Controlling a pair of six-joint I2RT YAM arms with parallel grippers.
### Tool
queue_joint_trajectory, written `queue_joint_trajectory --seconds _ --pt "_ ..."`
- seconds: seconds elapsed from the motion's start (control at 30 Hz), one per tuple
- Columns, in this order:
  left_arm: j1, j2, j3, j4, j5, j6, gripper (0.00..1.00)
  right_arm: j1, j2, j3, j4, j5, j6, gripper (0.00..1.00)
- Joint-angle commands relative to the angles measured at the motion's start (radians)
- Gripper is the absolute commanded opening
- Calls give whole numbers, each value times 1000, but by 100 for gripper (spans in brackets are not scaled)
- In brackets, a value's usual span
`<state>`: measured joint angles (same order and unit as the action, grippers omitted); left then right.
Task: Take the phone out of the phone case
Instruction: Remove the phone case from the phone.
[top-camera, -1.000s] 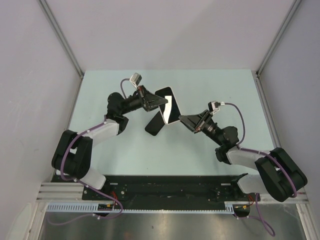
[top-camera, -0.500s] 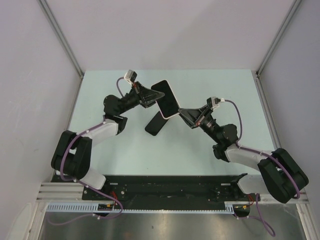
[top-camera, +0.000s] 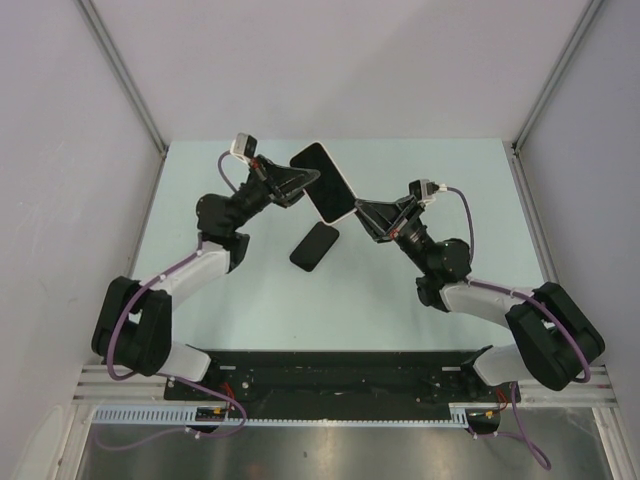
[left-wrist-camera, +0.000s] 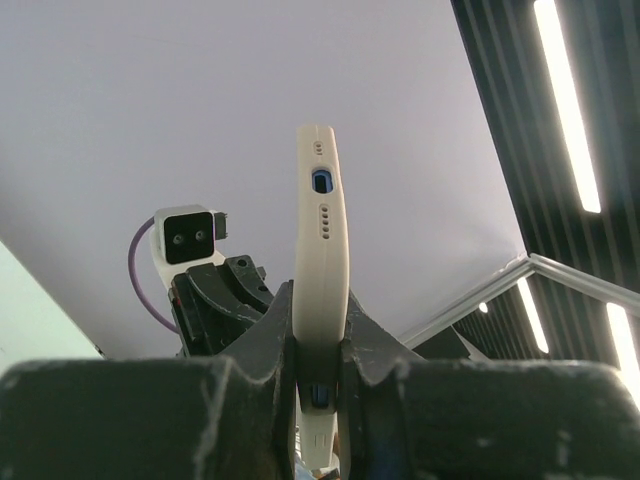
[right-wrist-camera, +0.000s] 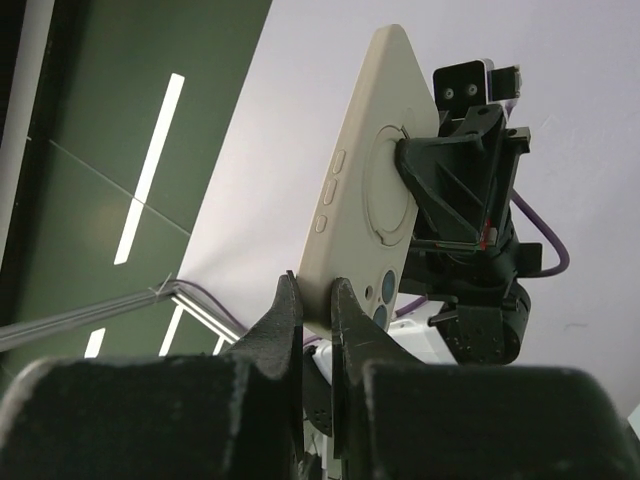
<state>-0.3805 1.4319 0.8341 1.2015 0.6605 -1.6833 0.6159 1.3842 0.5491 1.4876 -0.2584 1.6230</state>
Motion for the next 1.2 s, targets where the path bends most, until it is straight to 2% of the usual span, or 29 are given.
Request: queue_joint_trajectory --seconds 0.0,1.17 --pt "-101 -99 28 225 53 -81 0 38 52 31 118 22 18 0" --pt "-116 -231 112 257 -7 -96 0 117 133 158 120 85 57 0"
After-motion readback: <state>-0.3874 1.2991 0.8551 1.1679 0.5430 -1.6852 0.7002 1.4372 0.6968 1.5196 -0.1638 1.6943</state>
